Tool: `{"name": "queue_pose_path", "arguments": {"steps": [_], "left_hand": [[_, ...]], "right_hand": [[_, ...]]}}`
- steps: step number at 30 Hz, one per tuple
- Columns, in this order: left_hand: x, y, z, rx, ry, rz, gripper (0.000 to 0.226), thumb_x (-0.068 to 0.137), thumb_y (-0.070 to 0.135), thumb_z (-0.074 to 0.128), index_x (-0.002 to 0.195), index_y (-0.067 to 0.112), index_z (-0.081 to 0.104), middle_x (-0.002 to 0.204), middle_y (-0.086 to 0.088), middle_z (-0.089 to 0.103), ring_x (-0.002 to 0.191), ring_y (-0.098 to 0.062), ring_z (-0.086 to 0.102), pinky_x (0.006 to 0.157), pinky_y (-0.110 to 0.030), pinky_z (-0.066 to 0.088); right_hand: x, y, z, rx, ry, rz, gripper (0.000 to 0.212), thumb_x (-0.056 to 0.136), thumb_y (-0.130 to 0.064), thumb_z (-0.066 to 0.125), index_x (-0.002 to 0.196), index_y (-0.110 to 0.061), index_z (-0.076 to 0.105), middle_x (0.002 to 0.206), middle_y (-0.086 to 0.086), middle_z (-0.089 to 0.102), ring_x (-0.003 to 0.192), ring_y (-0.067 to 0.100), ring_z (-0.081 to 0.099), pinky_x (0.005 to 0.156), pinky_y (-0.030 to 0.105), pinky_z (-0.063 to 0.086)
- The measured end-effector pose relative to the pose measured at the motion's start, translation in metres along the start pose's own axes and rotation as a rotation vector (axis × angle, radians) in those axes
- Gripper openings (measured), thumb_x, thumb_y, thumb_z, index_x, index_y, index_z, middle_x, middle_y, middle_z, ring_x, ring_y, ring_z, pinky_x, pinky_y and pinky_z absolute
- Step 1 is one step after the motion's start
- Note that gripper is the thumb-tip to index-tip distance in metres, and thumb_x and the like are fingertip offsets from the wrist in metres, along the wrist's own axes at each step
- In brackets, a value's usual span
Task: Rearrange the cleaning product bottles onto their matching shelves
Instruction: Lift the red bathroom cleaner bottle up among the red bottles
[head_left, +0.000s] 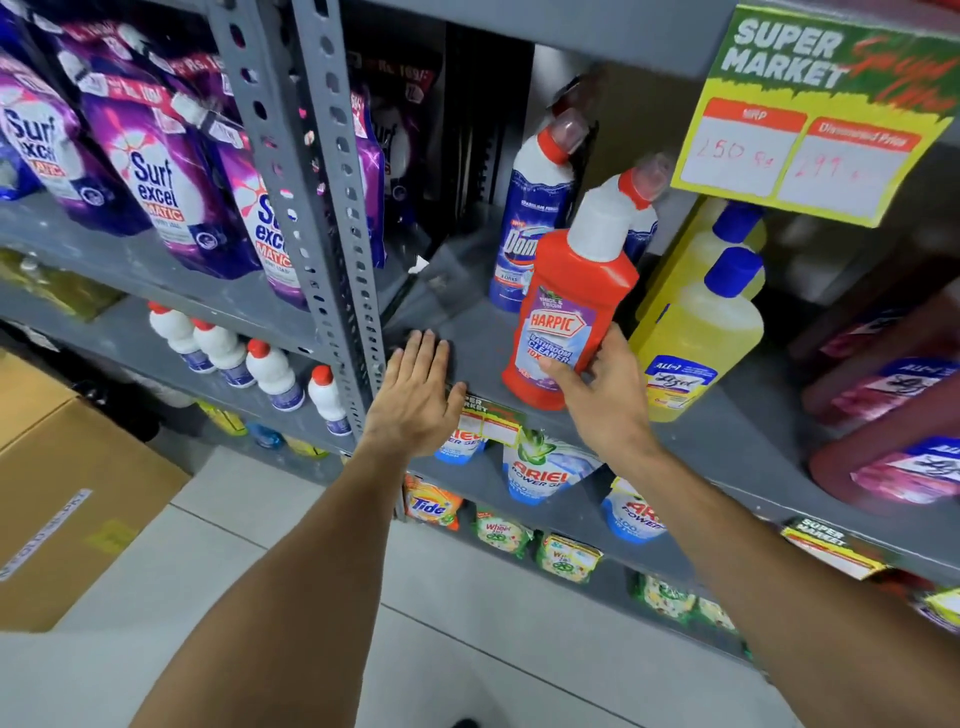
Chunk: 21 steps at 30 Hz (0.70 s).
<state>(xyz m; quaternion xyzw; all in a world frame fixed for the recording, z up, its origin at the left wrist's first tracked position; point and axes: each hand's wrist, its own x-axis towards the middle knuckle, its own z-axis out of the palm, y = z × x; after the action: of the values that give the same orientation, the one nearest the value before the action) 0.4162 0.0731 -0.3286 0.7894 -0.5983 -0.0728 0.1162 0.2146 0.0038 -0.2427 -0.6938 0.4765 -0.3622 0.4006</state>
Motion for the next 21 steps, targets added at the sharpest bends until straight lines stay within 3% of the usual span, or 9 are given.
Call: {"name": "queue_pose_path", "arguments": {"steps": [5, 10, 13, 18, 21], "left_hand": [[-0.036, 0.031, -0.023, -0.008, 0.282, 0.049, 0.065, 0.102, 0.038, 0.025, 0.155, 0.002, 0.010, 0.166, -0.016, 0.003, 0.154, -0.026, -0.002, 0.125, -0.045, 0.005], [-0.072, 0.060, -0.079, -0.076, 0.500, 0.020, 0.063, 0.103, 0.034, 0.030, 0.155, 0.004, 0.010, 0.165, -0.015, 0.008, 0.154, -0.025, 0.003, 0.125, -0.043, 0.006], [-0.080, 0.074, -0.129, -0.061, 0.585, -0.004, 0.063, 0.103, 0.034, 0.031, 0.155, 0.004, 0.012, 0.165, -0.014, 0.009, 0.154, -0.025, 0.005, 0.124, -0.046, 0.011], [-0.073, 0.096, -0.219, 0.000, 0.692, 0.037, 0.064, 0.103, 0.037, 0.030, 0.155, 0.004, 0.013, 0.165, -0.013, 0.006, 0.154, -0.024, 0.003, 0.125, -0.043, 0.006], [-0.059, 0.111, -0.267, 0.027, 0.706, 0.063, 0.065, 0.103, 0.038, 0.032, 0.155, 0.004, 0.013, 0.165, -0.013, 0.007, 0.153, -0.026, 0.003, 0.125, -0.043, 0.006]], "right_hand": [[-0.036, -0.023, -0.033, 0.037, -0.045, -0.076, 0.049, 0.085, -0.015, 0.080, 0.128, -0.016, 0.056, 0.118, -0.005, 0.073, 0.106, 0.005, 0.070, 0.090, 0.025, 0.059], [-0.065, -0.078, -0.071, 0.071, -0.102, -0.211, 0.050, 0.083, -0.015, 0.079, 0.127, -0.025, 0.056, 0.110, -0.024, 0.073, 0.104, -0.004, 0.069, 0.091, 0.027, 0.058], [-0.069, -0.124, -0.095, 0.133, -0.132, -0.296, 0.055, 0.082, -0.014, 0.079, 0.127, -0.027, 0.051, 0.110, -0.017, 0.074, 0.103, 0.006, 0.071, 0.091, 0.041, 0.058], [-0.055, -0.212, -0.139, 0.180, -0.086, -0.483, 0.048, 0.083, -0.016, 0.079, 0.119, -0.028, 0.050, 0.109, -0.022, 0.074, 0.100, -0.004, 0.070, 0.081, 0.019, 0.055], [-0.035, -0.257, -0.167, 0.181, -0.011, -0.557, 0.053, 0.083, -0.016, 0.080, 0.125, -0.021, 0.049, 0.110, -0.017, 0.074, 0.104, 0.000, 0.071, 0.091, 0.031, 0.058]]}}
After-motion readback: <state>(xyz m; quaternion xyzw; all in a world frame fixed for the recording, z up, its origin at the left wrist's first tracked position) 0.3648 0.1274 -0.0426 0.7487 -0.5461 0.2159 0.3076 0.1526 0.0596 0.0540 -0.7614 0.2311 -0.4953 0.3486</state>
